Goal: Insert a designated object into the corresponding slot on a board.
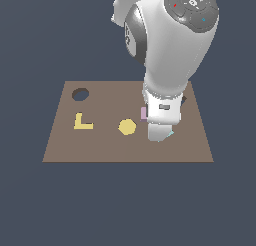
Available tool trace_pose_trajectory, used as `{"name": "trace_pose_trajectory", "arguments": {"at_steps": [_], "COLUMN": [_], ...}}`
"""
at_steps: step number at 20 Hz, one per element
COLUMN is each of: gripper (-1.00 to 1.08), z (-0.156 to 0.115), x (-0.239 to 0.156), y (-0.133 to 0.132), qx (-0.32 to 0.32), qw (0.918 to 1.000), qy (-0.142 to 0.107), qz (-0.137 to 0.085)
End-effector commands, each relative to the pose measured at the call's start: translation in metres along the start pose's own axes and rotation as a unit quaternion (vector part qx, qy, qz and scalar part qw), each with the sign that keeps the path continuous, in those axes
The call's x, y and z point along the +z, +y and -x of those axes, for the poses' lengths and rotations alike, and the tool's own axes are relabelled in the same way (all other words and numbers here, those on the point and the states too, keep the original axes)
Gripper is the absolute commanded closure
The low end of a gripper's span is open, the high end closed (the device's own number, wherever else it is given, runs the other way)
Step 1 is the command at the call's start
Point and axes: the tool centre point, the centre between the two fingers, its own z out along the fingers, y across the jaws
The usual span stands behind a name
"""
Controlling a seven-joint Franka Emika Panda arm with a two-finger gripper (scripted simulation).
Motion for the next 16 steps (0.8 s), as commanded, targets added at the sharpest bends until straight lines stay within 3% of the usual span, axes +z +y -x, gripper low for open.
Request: {"name": "trace_pose_trajectory", "arguments": {"at_steps": [1, 6, 16], "gripper": [1.08, 1.08, 1.08], "z": [-0.016, -0.044, -0.076], "x": [-0.001, -0.002, -0.003], "y": [-0.003, -0.017, -0.049], "qx": [-0.068, -0.194, -0.37], "qw": [0.9977, 0.9809, 0.9291], "qy": [0.0, 0.0, 0.0], "qz": [0.0, 0.0, 0.0]}}
